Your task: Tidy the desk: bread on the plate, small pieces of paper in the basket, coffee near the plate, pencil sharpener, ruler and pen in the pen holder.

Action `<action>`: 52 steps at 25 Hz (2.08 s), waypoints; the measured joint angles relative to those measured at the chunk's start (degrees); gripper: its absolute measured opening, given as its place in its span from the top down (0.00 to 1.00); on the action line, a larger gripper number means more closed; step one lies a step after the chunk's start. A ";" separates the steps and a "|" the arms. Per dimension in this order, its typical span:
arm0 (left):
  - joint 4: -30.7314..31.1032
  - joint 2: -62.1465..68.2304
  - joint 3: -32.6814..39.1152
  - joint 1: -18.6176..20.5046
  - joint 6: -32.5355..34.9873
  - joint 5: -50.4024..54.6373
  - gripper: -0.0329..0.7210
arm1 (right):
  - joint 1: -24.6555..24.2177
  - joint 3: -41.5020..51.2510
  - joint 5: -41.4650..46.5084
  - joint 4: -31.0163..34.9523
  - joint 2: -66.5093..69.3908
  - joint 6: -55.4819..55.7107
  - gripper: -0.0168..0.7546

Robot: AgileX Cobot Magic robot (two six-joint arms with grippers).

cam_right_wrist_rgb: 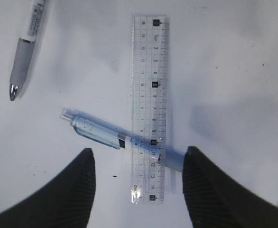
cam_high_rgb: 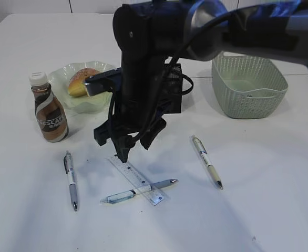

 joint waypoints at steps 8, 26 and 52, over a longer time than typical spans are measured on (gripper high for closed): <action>0.28 0.00 0.00 0.00 0.00 1.48 0.49 | 0.00 0.10 -0.67 -0.37 4.49 -0.14 0.38; 0.98 0.00 0.00 0.00 0.00 1.73 0.49 | 0.00 -0.01 -2.00 1.63 6.87 -3.95 0.27; 1.63 0.00 0.00 0.00 0.00 2.46 0.49 | 0.00 -0.01 -5.73 -0.15 10.66 -4.36 0.27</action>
